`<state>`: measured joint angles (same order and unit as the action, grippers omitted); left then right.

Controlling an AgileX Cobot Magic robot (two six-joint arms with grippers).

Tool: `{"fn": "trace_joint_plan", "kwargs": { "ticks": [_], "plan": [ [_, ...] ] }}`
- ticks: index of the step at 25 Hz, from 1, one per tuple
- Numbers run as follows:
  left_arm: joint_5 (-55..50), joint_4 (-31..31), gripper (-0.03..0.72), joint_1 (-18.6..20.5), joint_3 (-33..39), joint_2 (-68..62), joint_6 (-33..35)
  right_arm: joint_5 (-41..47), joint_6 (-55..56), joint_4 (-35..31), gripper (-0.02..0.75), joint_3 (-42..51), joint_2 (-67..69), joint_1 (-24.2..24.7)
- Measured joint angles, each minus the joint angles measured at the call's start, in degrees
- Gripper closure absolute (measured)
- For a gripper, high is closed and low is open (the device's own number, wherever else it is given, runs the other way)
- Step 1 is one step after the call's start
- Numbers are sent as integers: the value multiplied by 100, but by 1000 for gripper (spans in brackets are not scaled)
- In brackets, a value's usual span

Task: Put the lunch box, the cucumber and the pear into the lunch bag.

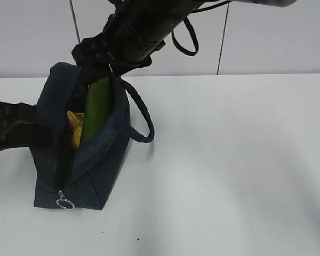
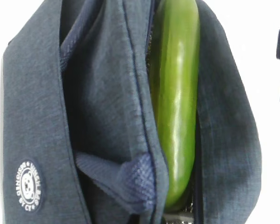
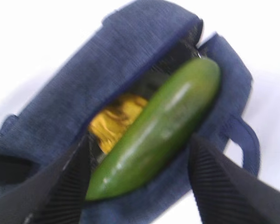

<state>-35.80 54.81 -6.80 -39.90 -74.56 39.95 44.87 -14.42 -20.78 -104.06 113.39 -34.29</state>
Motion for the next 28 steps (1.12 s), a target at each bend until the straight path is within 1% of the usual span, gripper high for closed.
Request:
{"fn": "trace_joint_plan", "kwargs": {
  "ticks": [4, 6, 9, 18, 23, 26, 28],
  "plan": [
    [0, 0, 706, 0, 0, 0, 0, 475, 634, 635, 227, 0, -23, 0],
    [0, 0, 706, 0, 0, 0, 0, 514, 790, 816, 231, 0, -23, 0],
    [-4, 0, 706, 0, 0, 0, 0, 490, 923, 877, 241, 0, -23, 0],
    [-17, 4, 706, 0, 0, 0, 0, 453, 978, 867, 316, 0, 433, 0],
    [-27, 4, 706, 0, 0, 0, 0, 467, 987, 878, 402, 0, 560, 0],
    [-27, 4, 706, 0, 0, 0, 0, 515, 987, 911, 503, 0, 645, 0],
    [-33, 4, 706, 0, 0, 0, 0, 565, 987, 940, 619, 0, 656, 0]
  ]
}}
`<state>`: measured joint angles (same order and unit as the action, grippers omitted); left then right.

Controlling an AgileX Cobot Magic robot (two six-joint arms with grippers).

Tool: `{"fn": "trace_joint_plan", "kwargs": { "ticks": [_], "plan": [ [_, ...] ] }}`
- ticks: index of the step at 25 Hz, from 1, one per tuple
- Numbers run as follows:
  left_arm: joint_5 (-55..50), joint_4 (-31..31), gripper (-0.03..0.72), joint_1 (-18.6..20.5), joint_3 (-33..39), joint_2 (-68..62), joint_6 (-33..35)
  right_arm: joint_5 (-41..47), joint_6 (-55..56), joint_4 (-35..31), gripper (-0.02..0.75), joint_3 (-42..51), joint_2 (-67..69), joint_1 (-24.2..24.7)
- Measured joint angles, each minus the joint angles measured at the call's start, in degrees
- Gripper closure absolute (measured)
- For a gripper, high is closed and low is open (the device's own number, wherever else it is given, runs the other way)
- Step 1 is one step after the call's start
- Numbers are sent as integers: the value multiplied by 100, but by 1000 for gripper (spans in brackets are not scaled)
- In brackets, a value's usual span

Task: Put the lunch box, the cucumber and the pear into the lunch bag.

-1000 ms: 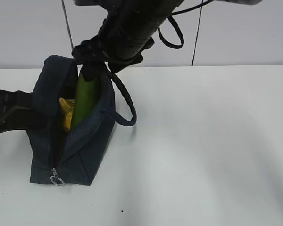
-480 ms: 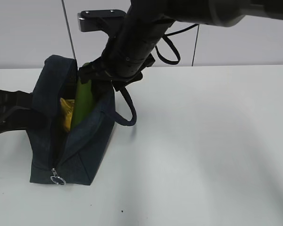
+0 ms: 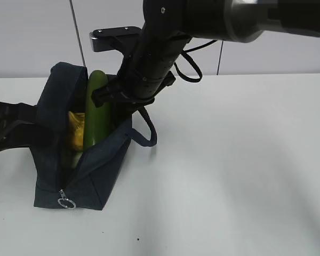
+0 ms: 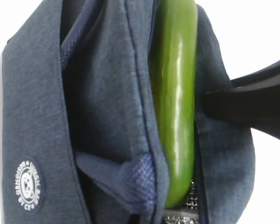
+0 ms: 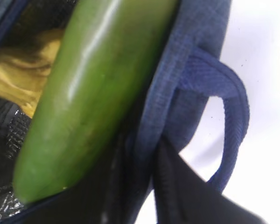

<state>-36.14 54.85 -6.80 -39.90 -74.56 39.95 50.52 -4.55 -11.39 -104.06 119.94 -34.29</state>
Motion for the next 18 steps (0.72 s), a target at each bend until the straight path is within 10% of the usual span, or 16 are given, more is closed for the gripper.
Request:
{"fn": "trace_joint_plan", "kwargs": {
  "ticks": [4, 18],
  "plan": [
    [0, 0, 706, 0, 0, 0, 0, 76, 0, 28, 728, -60, 12, 0],
    [-221, 1458, 706, -332, 0, 0, 1122, 1411, 4, 1618, 731, -681, -270, -2]
  ]
}}
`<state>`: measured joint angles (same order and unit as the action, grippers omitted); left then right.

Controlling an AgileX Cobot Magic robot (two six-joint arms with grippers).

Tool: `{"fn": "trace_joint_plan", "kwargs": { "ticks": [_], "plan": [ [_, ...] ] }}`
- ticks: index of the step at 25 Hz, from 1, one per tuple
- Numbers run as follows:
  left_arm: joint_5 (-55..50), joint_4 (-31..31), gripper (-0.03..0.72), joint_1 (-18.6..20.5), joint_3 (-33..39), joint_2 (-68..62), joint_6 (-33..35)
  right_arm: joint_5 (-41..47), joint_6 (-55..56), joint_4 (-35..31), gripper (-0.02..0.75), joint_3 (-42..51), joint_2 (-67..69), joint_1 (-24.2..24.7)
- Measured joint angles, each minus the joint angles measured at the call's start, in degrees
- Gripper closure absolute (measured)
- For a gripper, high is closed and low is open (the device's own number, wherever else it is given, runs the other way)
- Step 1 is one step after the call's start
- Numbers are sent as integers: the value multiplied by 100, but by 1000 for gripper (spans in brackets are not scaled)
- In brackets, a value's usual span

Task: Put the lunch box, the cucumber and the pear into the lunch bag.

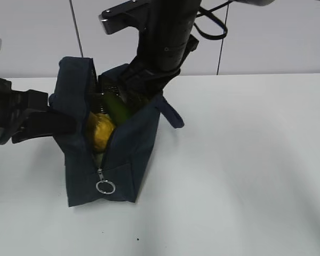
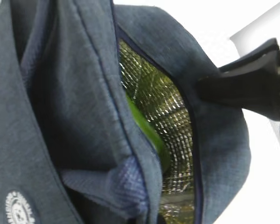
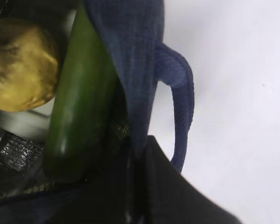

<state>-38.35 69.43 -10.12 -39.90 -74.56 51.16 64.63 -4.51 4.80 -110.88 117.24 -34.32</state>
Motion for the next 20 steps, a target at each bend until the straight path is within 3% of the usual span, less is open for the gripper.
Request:
{"fn": "trace_joint_plan", "kwargs": {
  "ticks": [4, 11, 20],
  "plan": [
    [162, 357, 706, -331, 0, -19, 209, 617, 14, 427, 731, -22, -199, 0],
    [213, 937, 706, -810, 0, -405, 349, 704, 95, 716, 732, -36, -220, 0],
    [19, 1308, 706, -899, -353, -908, 655, 704, 363, 808, 732, -1, -220, 262]
  ]
}}
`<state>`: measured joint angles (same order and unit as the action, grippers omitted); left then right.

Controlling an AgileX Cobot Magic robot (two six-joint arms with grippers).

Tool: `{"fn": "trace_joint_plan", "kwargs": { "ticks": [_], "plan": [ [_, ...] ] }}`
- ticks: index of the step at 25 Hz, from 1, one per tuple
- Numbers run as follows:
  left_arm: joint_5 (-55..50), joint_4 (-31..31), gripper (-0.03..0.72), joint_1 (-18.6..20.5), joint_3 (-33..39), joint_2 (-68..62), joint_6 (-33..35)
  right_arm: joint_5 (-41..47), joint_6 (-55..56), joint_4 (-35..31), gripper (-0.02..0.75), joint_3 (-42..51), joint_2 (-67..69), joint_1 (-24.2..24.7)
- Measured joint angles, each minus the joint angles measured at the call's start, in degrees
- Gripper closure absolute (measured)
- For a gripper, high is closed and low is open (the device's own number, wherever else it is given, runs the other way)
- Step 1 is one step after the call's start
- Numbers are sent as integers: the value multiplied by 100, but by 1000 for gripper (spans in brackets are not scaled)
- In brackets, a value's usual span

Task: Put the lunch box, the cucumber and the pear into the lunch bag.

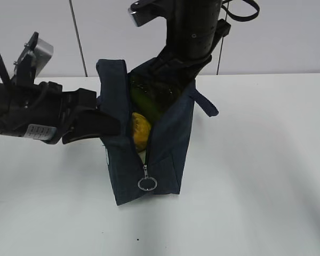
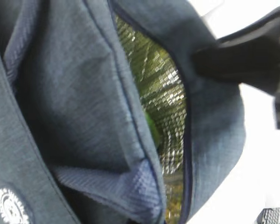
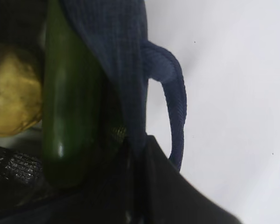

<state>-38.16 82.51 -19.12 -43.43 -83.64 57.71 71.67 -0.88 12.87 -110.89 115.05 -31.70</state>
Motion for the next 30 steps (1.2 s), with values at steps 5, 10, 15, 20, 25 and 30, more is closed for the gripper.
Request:
{"fn": "trace_joint_plan", "kwargs": {
  "ticks": [5, 10, 15, 20, 25, 30],
  "plan": [
    [-11, -77, 707, 0, -225, -89, 1, -14, 26, -104, 732, 320, -26, 144],
    [-11, -313, 707, 0, -229, -89, 1, -24, 26, -104, 732, 500, -51, 144],
    [-61, -379, 707, 0, -229, -89, 6, -35, 28, -221, 720, 500, -63, 144],
    [-158, -640, 697, 0, -229, -89, 6, -35, -66, -332, 531, 500, -63, 144],
    [-190, -766, 592, 0, -229, -89, 12, -35, -167, -332, 316, 500, -76, 144],
    [-190, -792, 398, 0, -229, -89, 23, -35, -326, -654, 289, 500, -183, 144]
  ]
}}
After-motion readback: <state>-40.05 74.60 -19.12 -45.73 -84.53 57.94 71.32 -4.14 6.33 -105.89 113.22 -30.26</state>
